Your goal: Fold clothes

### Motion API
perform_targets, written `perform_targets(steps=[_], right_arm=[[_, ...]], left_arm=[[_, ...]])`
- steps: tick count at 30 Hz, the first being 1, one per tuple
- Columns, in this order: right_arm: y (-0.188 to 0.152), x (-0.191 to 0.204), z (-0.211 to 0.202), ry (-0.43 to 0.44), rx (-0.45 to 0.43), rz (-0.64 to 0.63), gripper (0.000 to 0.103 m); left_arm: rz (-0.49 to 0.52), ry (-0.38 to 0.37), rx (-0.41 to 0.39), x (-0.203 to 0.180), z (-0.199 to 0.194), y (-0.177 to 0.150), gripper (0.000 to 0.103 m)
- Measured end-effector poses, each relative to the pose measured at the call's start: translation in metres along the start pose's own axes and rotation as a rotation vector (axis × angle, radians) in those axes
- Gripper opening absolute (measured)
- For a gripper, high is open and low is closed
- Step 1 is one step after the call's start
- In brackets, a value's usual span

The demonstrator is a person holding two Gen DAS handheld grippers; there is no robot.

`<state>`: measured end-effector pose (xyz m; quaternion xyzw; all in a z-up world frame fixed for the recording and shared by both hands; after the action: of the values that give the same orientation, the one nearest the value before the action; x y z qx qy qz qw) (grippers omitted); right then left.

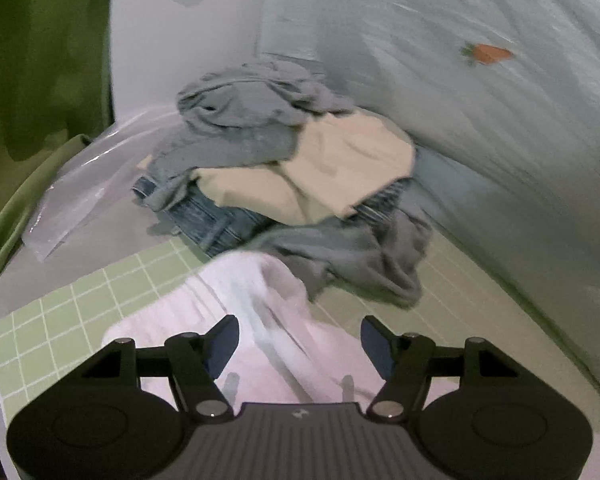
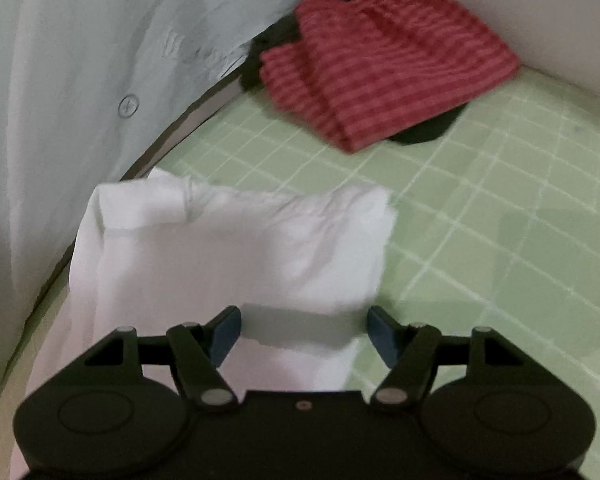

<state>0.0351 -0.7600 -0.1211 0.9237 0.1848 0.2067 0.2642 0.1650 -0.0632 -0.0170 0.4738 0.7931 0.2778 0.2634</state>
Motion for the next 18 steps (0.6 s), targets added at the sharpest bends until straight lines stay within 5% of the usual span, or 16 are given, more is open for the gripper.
perform_targets(steps=[2,4,12,18], right_arm=[[-0.001,0.008,0.003,-0.026,-0.017,-0.018,0.068],[-0.001,0.008,0.001,-0.041,-0.021,-0.036,0.005],[-0.002,-0.043,-0.046,-0.011,-0.036,-0.011,0.003],[-0.024,-0.102,-0.106,-0.099,-0.031,-0.031,0.003]], left_arm=[[0.024,-0.022,0.008,-0.007,-0.009,-0.011,0.068],[0.057,-0.052,0.020,-0.016,-0.018,-0.025,0.068],[0.158,-0.150,0.077,-0.037,-0.040,-0.073,0.068],[0.243,-0.177,0.139,-0.047,-0.052,-0.110,0.068]])
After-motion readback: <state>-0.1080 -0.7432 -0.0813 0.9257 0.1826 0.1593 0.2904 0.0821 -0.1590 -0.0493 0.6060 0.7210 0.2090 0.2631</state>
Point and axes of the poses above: each gripper's, at about its wrist camera, not at the fingertips, and z roughly the way its jaws point, x to its left, y to its top, the point moved 2 cm from there along z, roughly the way its jaws point
